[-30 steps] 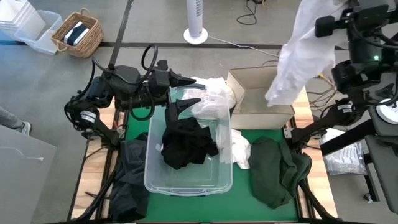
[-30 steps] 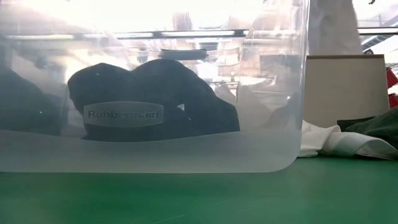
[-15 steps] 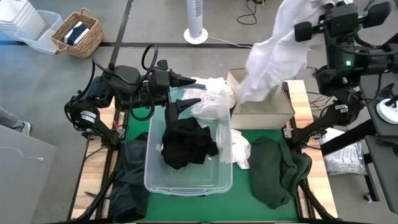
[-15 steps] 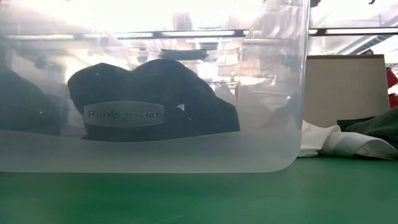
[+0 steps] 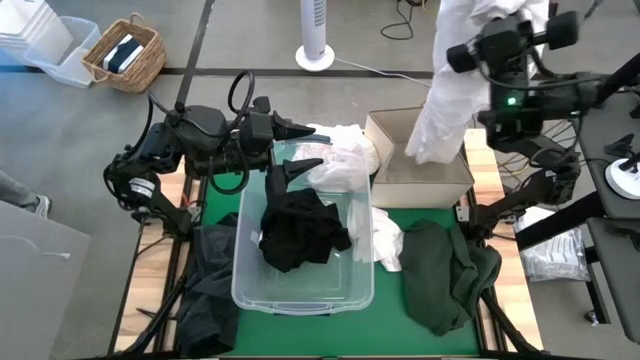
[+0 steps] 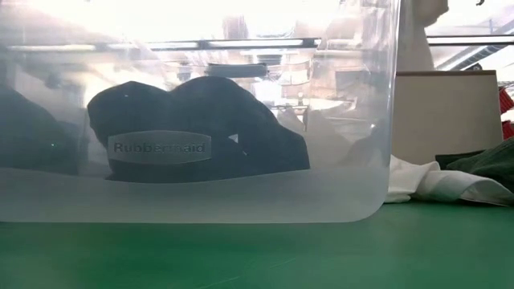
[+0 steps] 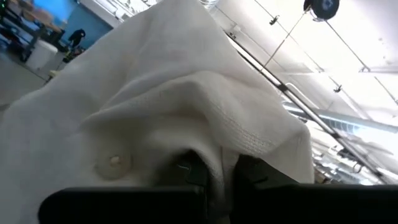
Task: Sort clothes
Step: Put the white polo shirt into the laundry organizer
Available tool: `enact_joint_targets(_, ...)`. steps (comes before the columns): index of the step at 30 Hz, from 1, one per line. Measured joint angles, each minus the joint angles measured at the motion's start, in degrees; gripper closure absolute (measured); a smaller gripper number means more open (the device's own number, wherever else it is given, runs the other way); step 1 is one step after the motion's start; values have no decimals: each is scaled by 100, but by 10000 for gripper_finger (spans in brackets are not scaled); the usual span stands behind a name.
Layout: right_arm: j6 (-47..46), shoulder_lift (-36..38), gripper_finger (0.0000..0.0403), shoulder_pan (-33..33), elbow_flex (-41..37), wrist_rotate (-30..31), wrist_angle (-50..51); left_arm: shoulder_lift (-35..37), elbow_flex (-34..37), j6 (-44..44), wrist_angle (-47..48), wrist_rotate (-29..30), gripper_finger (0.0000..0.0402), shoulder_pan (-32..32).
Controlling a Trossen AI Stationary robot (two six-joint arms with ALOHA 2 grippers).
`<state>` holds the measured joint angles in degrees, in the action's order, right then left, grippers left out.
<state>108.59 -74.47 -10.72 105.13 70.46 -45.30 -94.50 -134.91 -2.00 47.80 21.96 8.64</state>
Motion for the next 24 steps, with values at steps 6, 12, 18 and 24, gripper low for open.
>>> enact_joint_targets(6,-248,202,387,-239,-616,-101,0,0,2,0,32,0,138,0)
enact_joint_targets(12,-586,395,387,-321,-1157,-96,13,0,4,0,36,0,138,0)
enact_joint_targets(18,-1046,657,387,-321,-1849,-111,14,0,4,0,39,0,138,0)
enact_joint_targets(24,-1489,866,387,-321,-2398,-149,42,0,4,0,84,-2,138,0)
